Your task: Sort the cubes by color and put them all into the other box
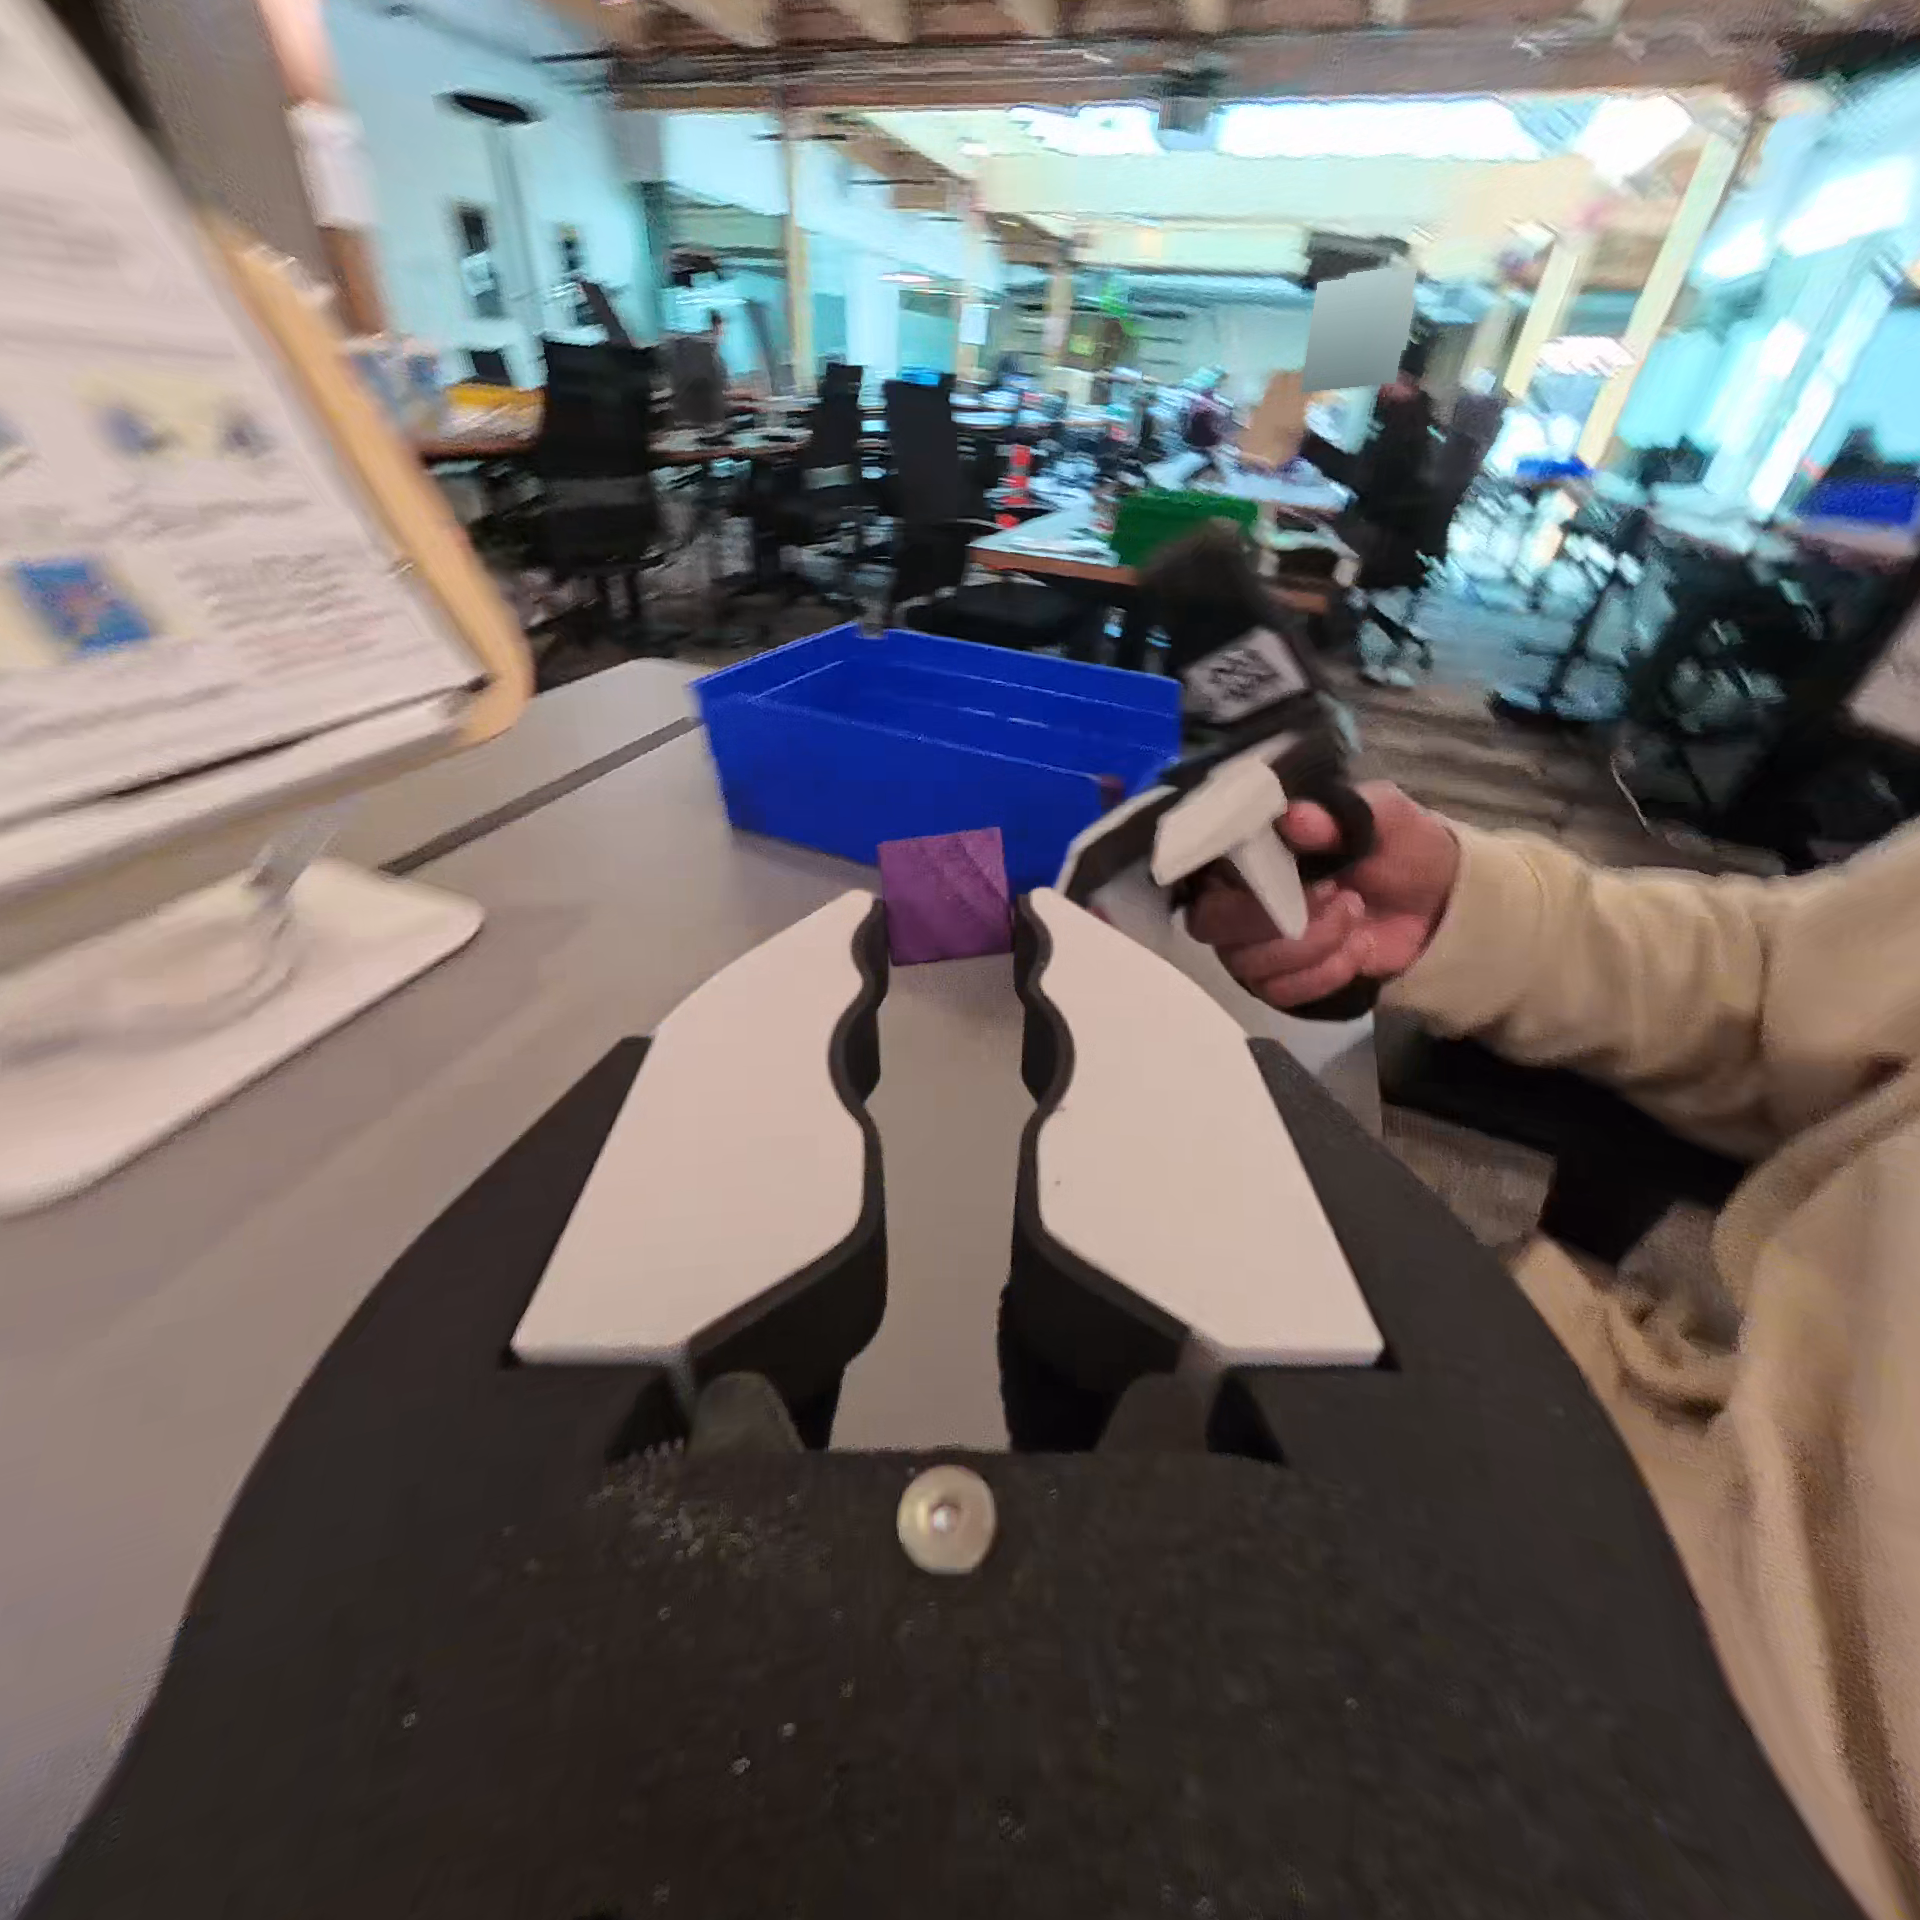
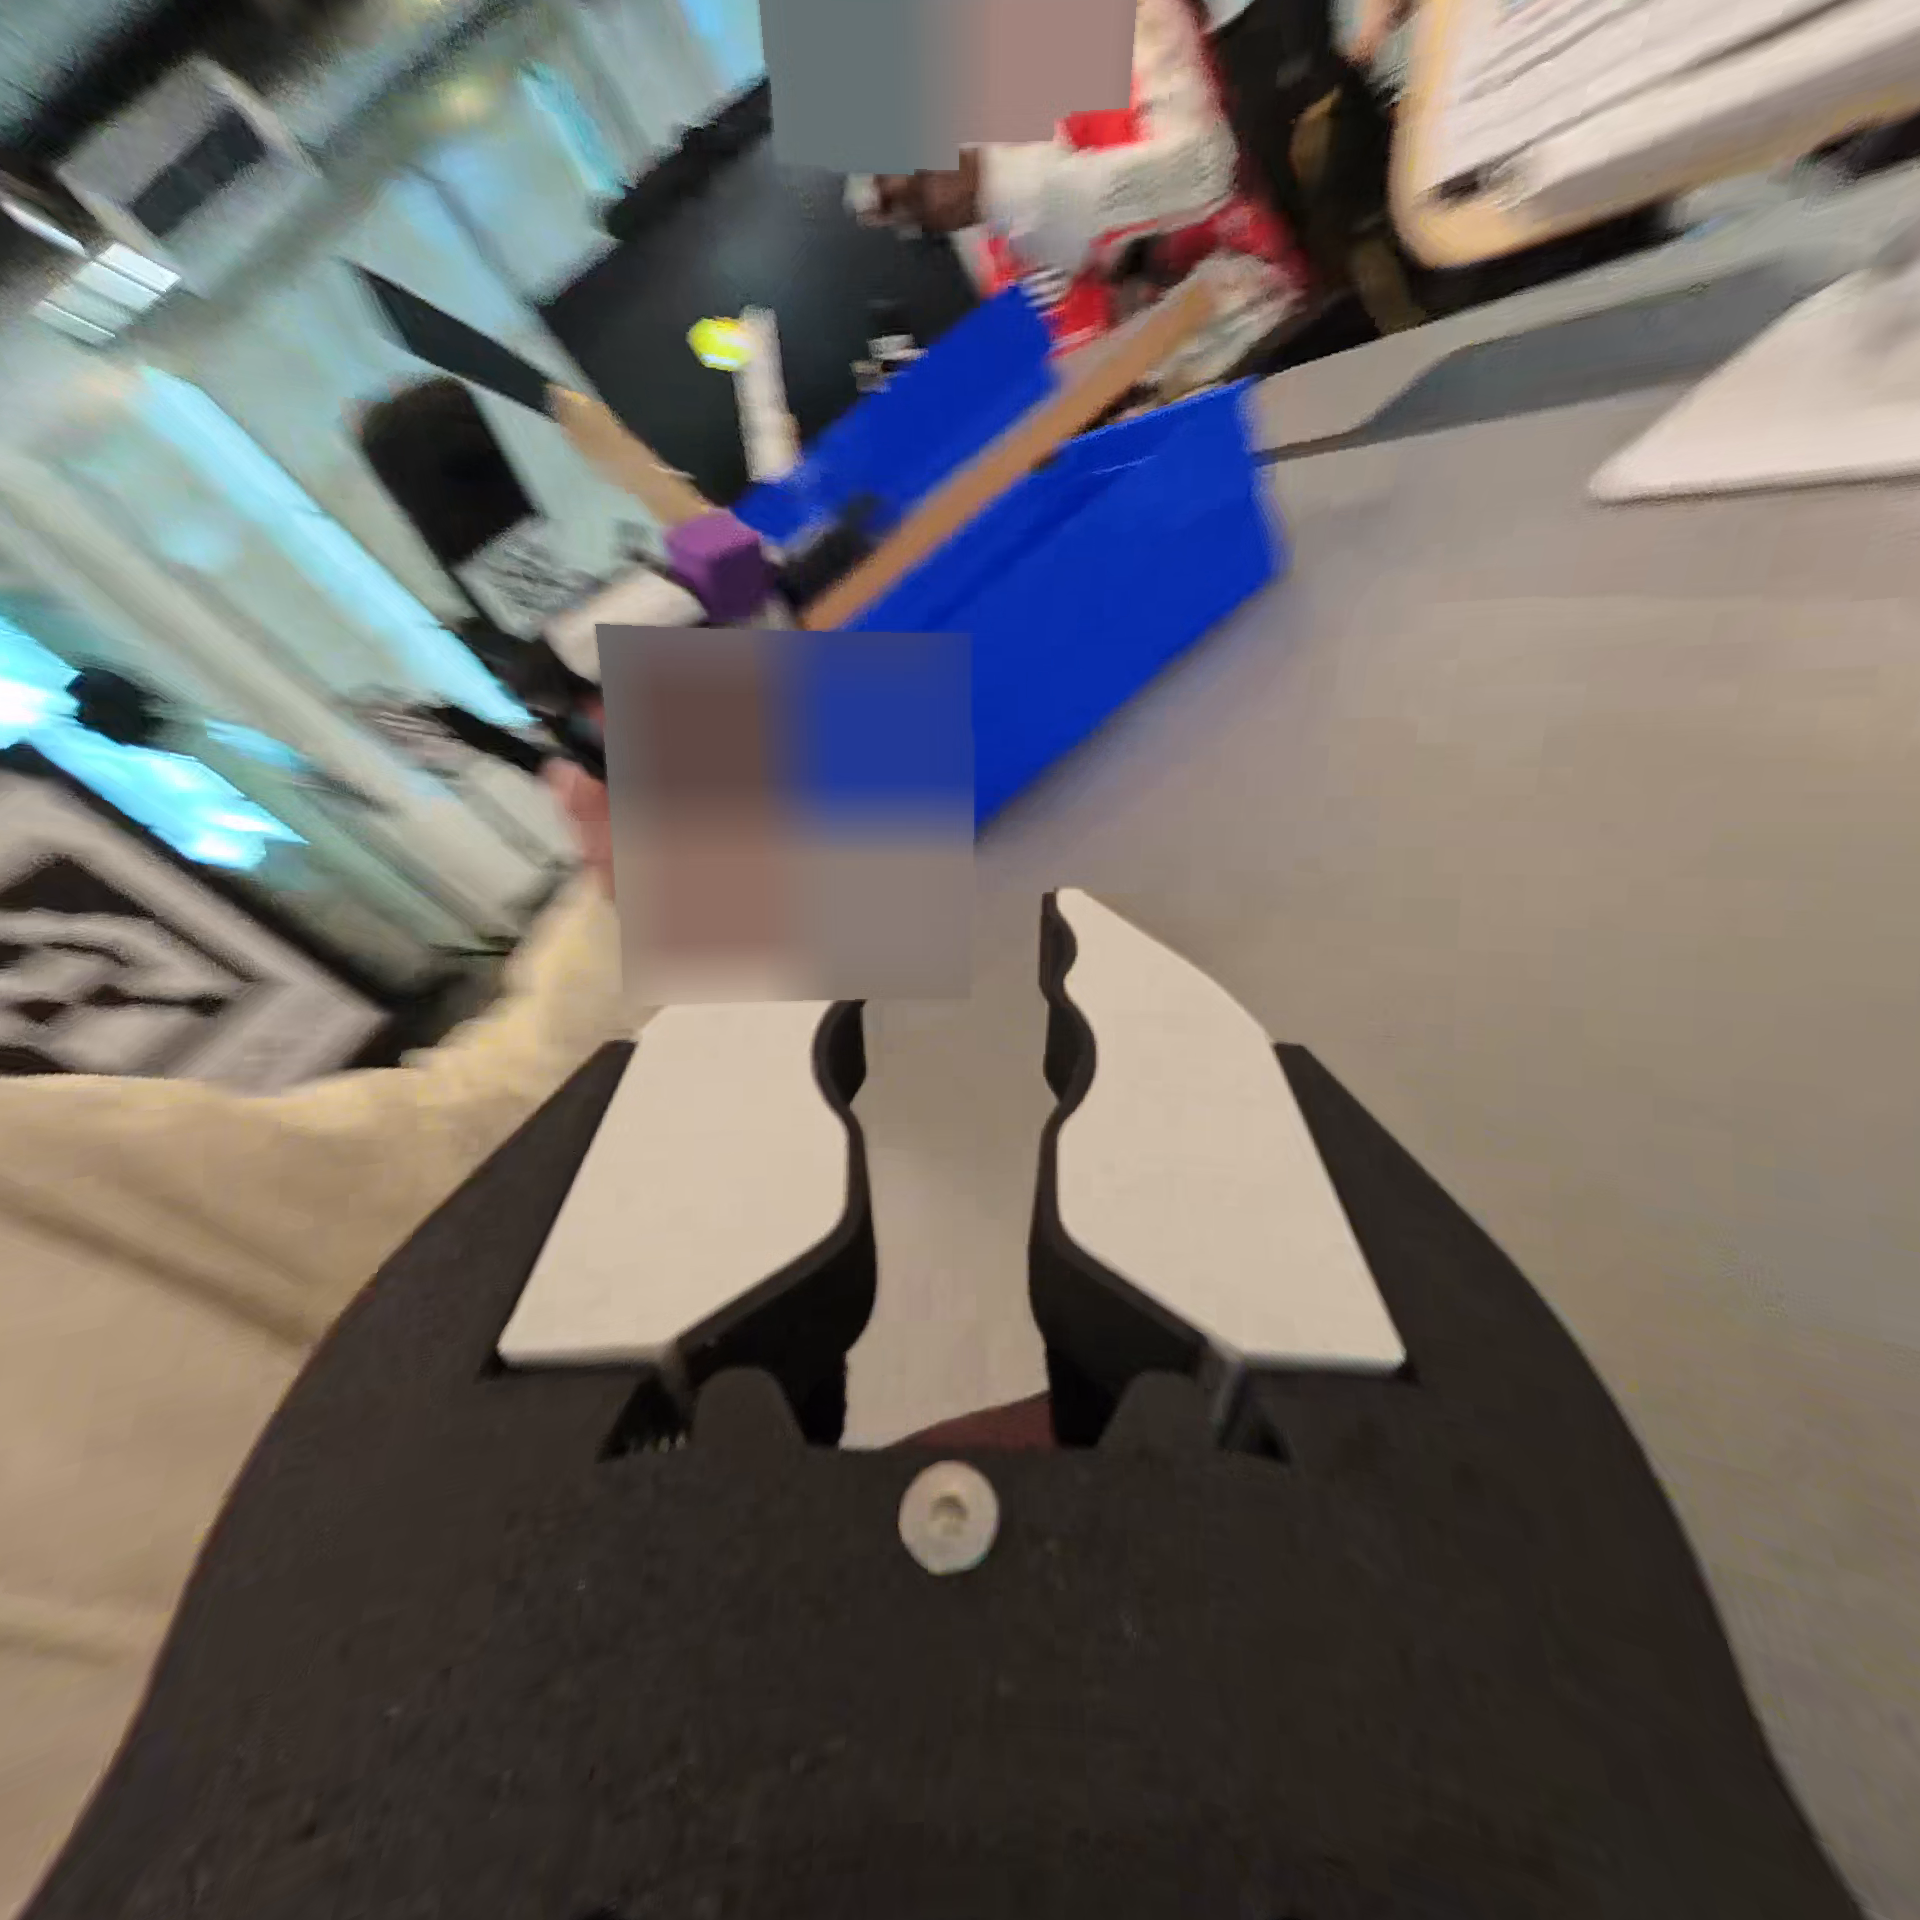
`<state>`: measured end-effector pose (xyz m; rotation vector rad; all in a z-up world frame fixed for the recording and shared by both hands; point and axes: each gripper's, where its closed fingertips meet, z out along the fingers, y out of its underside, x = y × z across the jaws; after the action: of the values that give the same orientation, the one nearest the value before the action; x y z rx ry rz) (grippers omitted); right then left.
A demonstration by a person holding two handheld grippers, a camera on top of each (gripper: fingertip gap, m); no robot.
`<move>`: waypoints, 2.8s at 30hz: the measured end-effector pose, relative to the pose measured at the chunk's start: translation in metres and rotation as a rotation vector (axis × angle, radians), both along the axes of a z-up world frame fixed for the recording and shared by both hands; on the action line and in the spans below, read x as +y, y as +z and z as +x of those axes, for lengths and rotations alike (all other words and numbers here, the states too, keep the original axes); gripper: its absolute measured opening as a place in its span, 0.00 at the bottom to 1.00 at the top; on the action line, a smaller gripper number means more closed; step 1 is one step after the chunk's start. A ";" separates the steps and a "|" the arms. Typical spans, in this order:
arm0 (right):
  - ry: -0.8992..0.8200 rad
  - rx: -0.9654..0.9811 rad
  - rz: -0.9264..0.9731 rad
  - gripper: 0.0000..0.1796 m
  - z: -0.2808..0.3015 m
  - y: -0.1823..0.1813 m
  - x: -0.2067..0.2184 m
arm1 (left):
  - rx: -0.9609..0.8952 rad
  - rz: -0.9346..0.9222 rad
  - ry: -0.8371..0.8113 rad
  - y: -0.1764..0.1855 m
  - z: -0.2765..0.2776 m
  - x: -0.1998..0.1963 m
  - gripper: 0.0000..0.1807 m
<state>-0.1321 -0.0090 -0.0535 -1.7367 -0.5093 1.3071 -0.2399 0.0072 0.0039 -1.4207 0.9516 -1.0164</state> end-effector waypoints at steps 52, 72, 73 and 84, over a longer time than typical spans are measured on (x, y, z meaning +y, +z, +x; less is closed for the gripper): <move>-0.350 -0.322 0.243 0.16 0.039 -0.038 0.003 | 0.321 -0.070 0.548 -0.104 -0.038 0.000 0.30; -0.100 -1.447 -0.193 0.16 0.347 -0.062 0.057 | 0.323 -0.179 0.480 -0.116 -0.032 0.003 0.29; -0.041 -1.510 -0.222 0.16 0.352 -0.071 0.060 | 0.333 -0.169 0.483 -0.116 -0.032 0.003 0.29; 0.298 -1.913 -0.508 0.16 0.380 -0.121 0.068 | 0.358 -0.129 0.484 -0.115 -0.031 -0.004 0.29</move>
<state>0.2481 0.0594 -0.1742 -3.0097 -1.5209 -0.6233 -0.2712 0.0032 -0.1108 -1.8670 0.7416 -0.4770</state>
